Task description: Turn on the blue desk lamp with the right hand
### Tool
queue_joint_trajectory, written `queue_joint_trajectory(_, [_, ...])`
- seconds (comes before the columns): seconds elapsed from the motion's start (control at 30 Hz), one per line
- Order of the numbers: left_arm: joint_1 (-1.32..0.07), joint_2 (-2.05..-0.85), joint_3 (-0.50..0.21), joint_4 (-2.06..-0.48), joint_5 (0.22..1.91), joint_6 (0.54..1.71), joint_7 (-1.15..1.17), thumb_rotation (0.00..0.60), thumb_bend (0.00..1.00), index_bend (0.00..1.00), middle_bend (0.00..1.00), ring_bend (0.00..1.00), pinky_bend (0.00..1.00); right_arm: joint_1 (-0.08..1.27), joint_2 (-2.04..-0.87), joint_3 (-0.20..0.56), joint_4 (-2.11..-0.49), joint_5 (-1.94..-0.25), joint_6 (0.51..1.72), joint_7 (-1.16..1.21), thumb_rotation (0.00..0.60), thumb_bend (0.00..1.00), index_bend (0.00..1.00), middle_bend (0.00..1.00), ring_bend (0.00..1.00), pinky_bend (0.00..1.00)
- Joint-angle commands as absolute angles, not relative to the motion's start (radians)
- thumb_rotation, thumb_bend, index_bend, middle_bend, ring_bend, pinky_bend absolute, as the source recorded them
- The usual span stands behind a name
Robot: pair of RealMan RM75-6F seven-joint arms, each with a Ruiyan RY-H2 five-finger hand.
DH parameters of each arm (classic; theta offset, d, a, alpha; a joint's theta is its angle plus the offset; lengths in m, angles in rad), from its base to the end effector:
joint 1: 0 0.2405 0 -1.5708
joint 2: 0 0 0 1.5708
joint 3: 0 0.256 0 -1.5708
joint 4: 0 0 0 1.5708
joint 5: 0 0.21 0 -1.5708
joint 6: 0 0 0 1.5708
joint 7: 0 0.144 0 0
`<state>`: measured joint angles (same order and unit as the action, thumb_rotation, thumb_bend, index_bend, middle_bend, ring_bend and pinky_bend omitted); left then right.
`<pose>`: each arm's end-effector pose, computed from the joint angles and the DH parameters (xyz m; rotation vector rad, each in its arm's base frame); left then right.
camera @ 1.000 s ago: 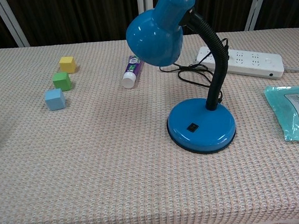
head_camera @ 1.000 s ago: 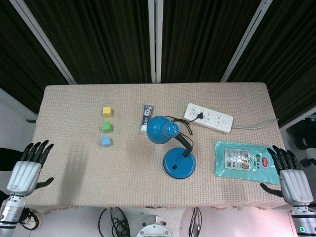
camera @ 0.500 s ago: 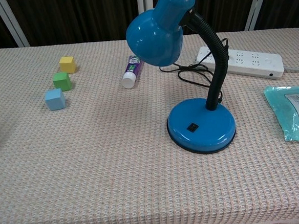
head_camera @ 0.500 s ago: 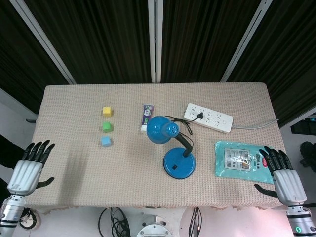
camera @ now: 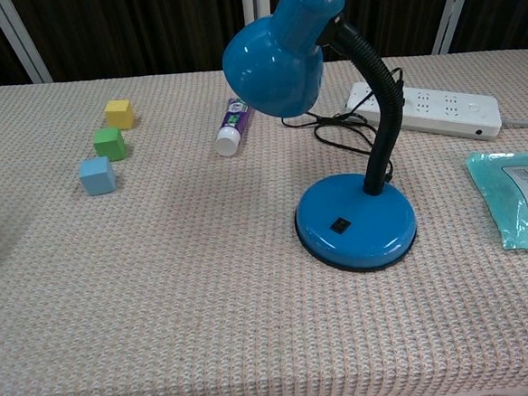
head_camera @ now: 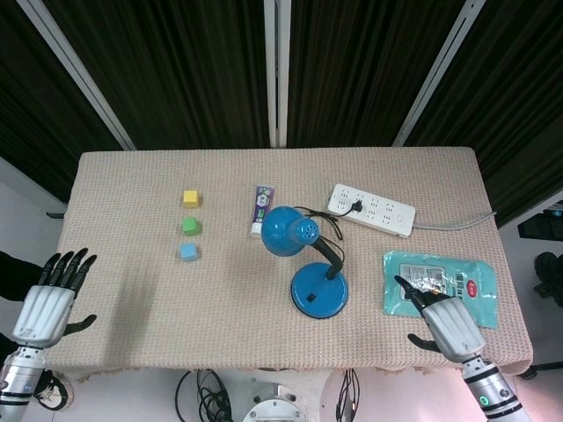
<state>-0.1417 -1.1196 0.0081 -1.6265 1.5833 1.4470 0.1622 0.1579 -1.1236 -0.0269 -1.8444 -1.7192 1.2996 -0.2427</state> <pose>-0.2939 0.1844 0.1402 -1.5883 -0.7752 -0.8216 -0.2314 -0.1694 0.0996 1.8009 -0.8763 0.9328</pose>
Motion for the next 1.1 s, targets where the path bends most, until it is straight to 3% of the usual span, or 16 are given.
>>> queue_joint_trajectory(0.03, [-0.141,-1.119,0.008,-1.627,1.582,1.447,0.163,0.6,0.03,0.0,0.0,0.0,0.0,0.208,-1.167,-0.011,-1.89,-1.713,1.234,-0.31,0.6,0.08,0.0,0.59,0.61,0.66])
queue_joint_trajectory(0.13, [-0.14,-1.118,0.007,-1.625,1.579,1.448,0.159,0.6,0.03,0.0,0.0,0.0,0.0,0.234,-1.198,0.007,-1.903,-1.684,1.197,-0.347,0.6,0.18,0.0,0.62,0.64,0.69])
queue_joint_trajectory(0.37, [-0.139,-1.116,0.003,-1.617,1.57,1.448,0.147,0.6,0.03,0.0,0.0,0.0,0.0,0.299,-1.261,0.034,-1.925,-1.615,1.109,-0.415,0.6,0.67,0.0,0.63,0.65,0.72])
queue_joint_trajectory(0.47, [-0.137,-1.115,0.001,-1.615,1.566,1.45,0.144,0.6,0.03,0.0,0.0,0.0,0.0,0.32,-1.28,0.039,-1.93,-1.593,1.083,-0.43,0.6,0.78,0.0,0.63,0.65,0.72])
queue_joint_trajectory(0.6, [-0.135,-1.111,-0.001,-1.615,1.563,1.453,0.137,0.6,0.03,0.0,0.0,0.0,0.0,0.344,-1.305,0.04,-1.928,-1.568,1.054,-0.437,0.6,0.83,0.0,0.64,0.65,0.73])
queue_joint_trajectory(1.1, [-0.133,-1.107,-0.004,-1.611,1.557,1.453,0.121,0.6,0.03,0.0,0.0,0.0,0.0,0.398,-1.398,-0.011,-1.906,-1.401,0.949,-0.548,0.6,0.82,0.0,0.65,0.67,0.75])
